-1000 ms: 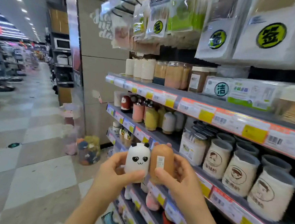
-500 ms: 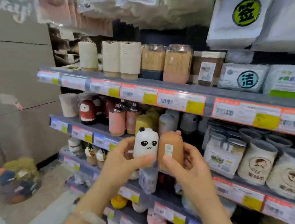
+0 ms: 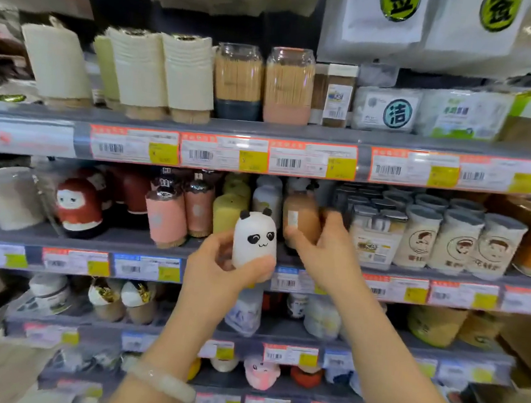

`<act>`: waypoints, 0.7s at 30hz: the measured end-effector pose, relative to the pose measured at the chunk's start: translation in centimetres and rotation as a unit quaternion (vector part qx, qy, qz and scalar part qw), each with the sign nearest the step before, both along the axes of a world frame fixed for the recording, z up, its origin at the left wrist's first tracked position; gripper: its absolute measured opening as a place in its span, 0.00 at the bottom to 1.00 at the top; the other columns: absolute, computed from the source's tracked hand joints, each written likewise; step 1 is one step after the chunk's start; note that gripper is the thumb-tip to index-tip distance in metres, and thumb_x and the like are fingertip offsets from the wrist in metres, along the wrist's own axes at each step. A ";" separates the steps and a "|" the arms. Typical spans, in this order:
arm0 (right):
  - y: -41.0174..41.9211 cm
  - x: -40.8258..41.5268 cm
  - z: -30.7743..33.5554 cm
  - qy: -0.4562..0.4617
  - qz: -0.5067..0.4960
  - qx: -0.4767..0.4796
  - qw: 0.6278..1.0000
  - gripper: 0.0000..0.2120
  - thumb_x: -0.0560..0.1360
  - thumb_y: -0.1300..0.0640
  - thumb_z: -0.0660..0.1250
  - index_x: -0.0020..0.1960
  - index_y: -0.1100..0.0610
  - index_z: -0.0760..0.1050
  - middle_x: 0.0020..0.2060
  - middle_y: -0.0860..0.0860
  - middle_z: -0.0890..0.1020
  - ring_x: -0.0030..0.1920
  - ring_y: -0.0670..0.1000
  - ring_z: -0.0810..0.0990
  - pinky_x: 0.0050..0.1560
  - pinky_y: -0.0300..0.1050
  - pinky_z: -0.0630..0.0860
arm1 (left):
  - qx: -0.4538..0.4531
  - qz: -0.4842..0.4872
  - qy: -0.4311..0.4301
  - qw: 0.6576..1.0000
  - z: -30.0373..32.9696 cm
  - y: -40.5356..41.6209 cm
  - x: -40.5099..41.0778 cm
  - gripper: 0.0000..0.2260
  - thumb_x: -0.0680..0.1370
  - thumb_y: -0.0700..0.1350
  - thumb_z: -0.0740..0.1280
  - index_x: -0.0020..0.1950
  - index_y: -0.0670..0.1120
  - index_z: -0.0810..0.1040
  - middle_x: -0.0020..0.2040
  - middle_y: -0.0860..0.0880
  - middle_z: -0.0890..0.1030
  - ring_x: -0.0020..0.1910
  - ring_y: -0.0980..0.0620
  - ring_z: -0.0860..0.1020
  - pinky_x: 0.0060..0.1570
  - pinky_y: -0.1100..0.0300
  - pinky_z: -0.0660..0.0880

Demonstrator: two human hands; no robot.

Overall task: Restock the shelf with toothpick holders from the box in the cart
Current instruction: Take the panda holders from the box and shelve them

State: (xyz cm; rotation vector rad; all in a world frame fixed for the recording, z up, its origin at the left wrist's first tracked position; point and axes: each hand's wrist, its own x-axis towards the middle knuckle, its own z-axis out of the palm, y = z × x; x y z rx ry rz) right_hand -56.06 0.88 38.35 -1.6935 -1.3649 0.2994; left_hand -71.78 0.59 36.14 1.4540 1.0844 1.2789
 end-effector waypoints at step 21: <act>0.5 1.0 0.4 0.013 0.038 -0.101 0.994 0.30 0.72 0.55 0.71 0.67 0.57 0.59 0.60 0.56 0.73 0.58 0.56 0.74 0.56 0.48 0.72 | -0.001 -0.014 -0.017 1.000 0.5 0.3 -0.3 0.23 0.66 0.43 0.77 0.59 0.48 0.76 0.54 0.52 0.81 0.43 0.63 0.80 0.37 0.72 0.75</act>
